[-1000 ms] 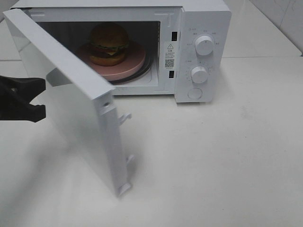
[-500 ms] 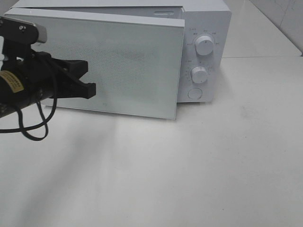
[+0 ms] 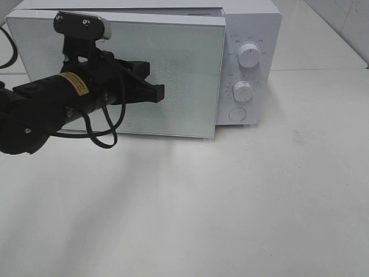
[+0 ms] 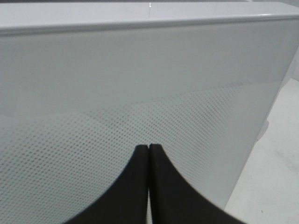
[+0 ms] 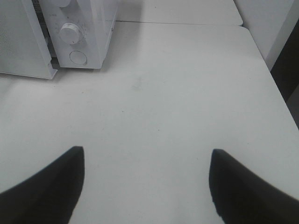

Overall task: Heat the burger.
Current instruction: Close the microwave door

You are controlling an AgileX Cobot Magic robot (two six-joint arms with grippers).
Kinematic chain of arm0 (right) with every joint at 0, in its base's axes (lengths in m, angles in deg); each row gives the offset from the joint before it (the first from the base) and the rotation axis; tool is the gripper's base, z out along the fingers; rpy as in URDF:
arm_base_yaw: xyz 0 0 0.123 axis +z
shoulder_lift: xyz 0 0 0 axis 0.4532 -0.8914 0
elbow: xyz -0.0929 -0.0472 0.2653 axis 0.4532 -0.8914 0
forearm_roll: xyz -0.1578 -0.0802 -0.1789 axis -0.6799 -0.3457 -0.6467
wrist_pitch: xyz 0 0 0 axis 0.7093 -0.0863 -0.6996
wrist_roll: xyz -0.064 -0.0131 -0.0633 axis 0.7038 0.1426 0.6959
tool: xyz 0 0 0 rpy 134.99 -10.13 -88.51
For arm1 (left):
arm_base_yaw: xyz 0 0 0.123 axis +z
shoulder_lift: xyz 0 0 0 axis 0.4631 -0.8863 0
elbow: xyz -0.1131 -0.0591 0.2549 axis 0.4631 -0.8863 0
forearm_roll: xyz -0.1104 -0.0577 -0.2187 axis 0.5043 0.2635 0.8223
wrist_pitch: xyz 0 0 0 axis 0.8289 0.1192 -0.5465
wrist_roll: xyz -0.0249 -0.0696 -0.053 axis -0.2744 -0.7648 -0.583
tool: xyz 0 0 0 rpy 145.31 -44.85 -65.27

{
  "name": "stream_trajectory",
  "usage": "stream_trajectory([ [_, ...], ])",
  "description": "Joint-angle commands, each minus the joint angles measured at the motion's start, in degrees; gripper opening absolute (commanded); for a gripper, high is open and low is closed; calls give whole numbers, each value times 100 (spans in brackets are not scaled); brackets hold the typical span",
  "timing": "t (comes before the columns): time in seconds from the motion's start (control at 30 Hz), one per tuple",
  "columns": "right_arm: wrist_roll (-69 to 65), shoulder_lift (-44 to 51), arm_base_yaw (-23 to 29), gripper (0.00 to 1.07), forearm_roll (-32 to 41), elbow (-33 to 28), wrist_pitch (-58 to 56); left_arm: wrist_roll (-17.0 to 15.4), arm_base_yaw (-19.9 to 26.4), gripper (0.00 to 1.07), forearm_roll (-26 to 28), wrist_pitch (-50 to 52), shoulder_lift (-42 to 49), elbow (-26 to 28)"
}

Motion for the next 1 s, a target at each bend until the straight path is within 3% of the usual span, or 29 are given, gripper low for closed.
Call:
stream_trajectory([
  [0.03, 34, 155, -40, 74, 6, -11, 34, 11, -97, 0, 74, 40, -120, 212],
  [0.77, 34, 155, -40, 74, 6, -11, 34, -29, -218, 0, 183, -390, -1197, 1914],
  [1.0, 34, 155, -40, 74, 6, -11, 34, 86, -218, 0, 647, -550, -1484, 2441],
])
